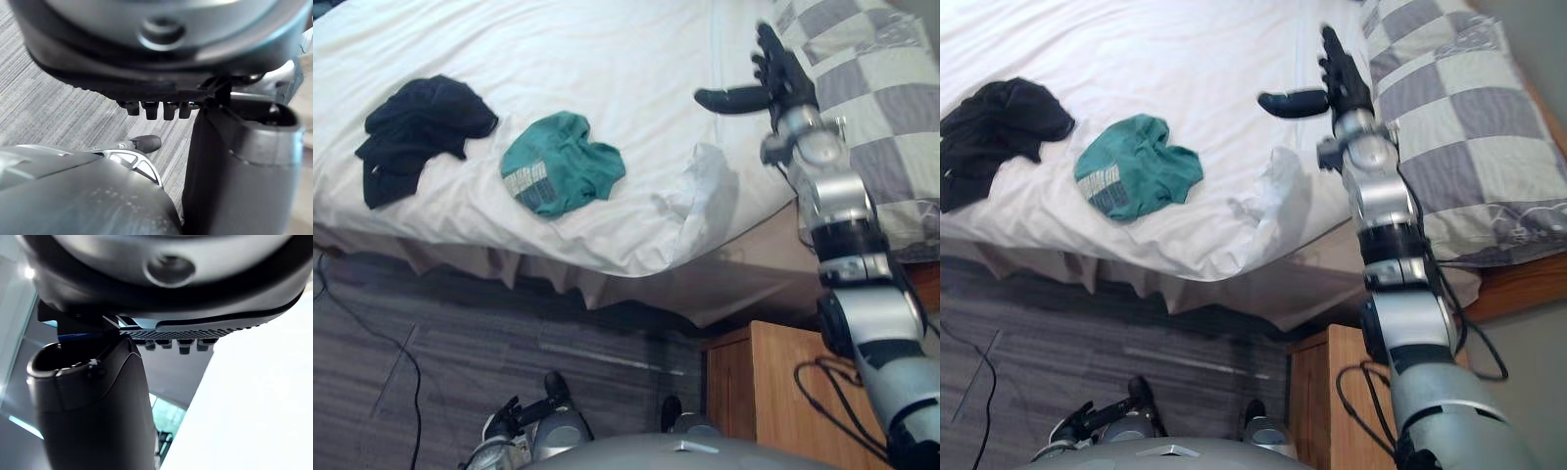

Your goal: Tidy up the quilt and then pick up the clothes from the bed and put them into the laundry hamper

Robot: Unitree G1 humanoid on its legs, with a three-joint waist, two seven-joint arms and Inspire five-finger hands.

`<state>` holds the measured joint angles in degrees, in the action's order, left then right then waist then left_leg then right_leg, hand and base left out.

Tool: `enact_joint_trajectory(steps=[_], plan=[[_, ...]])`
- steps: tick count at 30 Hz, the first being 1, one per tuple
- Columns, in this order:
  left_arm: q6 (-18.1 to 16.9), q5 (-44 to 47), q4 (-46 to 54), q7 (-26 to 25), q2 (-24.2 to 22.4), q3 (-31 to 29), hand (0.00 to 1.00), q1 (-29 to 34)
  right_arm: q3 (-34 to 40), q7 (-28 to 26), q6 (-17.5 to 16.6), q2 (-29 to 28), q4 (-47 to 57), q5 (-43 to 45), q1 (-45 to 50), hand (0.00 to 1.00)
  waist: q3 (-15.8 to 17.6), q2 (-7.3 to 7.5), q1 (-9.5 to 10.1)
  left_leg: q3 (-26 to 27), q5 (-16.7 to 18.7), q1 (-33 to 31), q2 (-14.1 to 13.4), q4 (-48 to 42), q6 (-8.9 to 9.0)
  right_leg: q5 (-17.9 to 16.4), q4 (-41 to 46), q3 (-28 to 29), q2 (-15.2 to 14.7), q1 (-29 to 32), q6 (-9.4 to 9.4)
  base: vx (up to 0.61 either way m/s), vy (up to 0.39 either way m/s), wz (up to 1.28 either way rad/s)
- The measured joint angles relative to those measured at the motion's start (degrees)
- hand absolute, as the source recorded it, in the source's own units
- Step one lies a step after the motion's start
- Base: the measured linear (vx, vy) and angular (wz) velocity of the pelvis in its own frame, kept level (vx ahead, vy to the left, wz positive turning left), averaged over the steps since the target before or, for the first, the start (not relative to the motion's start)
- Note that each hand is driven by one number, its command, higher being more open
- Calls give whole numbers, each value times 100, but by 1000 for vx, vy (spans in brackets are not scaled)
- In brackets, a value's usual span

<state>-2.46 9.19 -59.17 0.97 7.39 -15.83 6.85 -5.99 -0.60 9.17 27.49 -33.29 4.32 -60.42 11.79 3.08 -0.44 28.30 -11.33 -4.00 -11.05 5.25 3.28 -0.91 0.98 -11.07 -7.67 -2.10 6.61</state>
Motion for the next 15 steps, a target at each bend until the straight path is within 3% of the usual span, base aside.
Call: enact_joint_trajectory(steps=[4,10,15], plan=[[-159,261,179,41,-69,41,100,-32,-276,-128,-3,-14,-435,-773,-720,100,397,-103,70,-74,-150,-356,-121,2,-23,79,90,-44,103,347,-61,-113,-5,8],[-278,420,437,14,-67,206,100,-82,-299,-166,0,-12,-1094,-2367,-844,100,772,-186,70,-5,-201,-585,-157,1,-65,139,202,15,117,669,-36,-40,4,-3],[-279,441,545,-109,-84,370,100,-253,-297,-281,0,158,-1211,-2641,-976,100,1018,-328,26,146,-256,-782,-177,0,-91,206,232,96,79,949,-15,3,6,-12]])
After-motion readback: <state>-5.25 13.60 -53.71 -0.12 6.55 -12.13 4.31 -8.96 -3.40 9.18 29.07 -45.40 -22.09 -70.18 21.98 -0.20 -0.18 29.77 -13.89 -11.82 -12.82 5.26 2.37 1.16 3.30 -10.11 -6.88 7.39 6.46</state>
